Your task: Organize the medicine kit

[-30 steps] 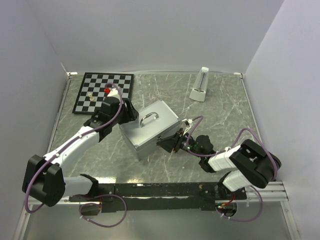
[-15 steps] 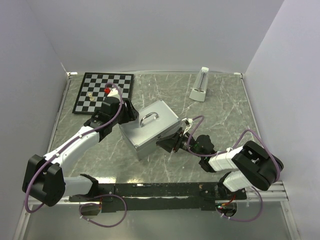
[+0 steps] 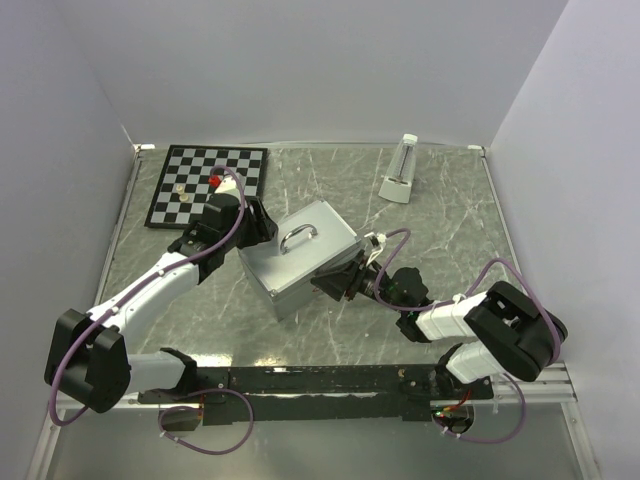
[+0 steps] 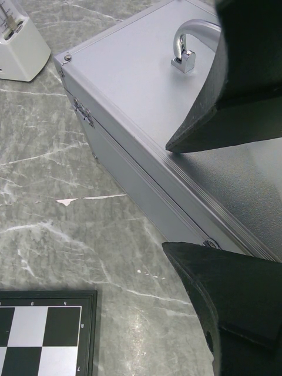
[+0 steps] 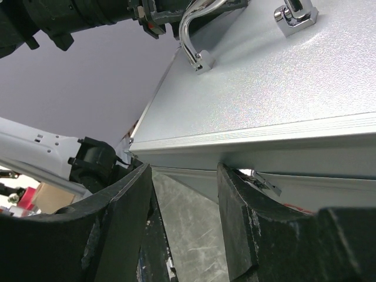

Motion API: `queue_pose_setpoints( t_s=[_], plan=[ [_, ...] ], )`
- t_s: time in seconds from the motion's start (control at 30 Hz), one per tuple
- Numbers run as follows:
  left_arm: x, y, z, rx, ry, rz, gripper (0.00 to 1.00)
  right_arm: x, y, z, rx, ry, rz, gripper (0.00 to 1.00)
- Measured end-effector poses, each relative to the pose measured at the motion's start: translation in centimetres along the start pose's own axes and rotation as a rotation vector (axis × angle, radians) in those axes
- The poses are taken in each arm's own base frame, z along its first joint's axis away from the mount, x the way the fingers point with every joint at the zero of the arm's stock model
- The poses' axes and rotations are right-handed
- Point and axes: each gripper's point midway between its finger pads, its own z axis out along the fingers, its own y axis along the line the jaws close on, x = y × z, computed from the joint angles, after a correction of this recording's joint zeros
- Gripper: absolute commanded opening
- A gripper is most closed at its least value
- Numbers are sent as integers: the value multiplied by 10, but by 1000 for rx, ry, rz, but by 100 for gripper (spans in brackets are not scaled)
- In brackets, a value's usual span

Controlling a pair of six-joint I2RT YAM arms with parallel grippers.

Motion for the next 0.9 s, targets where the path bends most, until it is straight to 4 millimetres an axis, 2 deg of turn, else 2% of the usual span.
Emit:
queue_pose_setpoints(
  t_s=[0.57,0.9],
  plan=[
    [0,0,0,0,0,0,66,-1,-1,1,-3,-2,1,56],
    [1,-1,0,2,1,1,66,-17,11,-1,-34,-46,-35,57]
  ],
)
